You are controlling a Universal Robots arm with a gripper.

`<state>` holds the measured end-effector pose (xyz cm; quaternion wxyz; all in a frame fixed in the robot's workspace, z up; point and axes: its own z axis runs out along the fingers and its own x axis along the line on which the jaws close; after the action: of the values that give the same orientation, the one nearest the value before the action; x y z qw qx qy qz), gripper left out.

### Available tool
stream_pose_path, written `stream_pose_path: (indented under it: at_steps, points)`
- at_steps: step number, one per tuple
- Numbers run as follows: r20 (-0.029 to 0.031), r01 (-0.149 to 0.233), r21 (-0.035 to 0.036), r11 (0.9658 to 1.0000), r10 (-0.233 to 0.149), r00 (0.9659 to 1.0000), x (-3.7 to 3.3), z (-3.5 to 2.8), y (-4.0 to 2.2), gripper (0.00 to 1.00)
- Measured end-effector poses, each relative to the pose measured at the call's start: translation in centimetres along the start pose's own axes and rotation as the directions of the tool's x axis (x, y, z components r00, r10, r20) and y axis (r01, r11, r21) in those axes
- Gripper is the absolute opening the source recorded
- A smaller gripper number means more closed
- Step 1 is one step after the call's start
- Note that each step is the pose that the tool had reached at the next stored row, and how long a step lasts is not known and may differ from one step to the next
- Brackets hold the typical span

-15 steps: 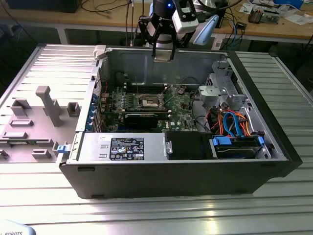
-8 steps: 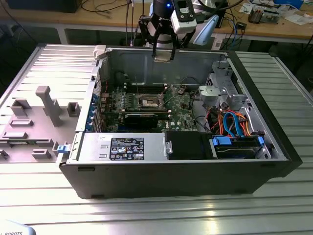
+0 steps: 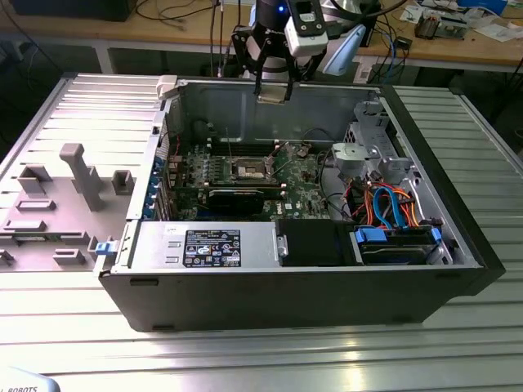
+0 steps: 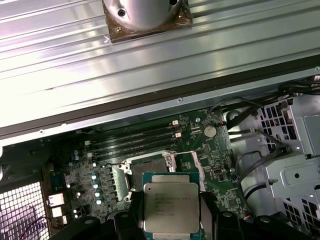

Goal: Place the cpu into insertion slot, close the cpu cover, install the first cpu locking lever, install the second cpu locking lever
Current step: 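Place the cpu into insertion slot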

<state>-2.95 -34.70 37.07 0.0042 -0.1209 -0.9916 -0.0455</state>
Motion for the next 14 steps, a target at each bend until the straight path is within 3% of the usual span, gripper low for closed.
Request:
stream_pose_path:
  at_steps: [4,14]
  points:
    - [0.0037,-0.042,-0.0009,0.9991,0.042,0.9991,0.00,0.03,0.00,0.54]
    - [0.0039,-0.044,-0.0010,0.9990,0.044,0.9990,0.00,0.03,0.00,0.54]
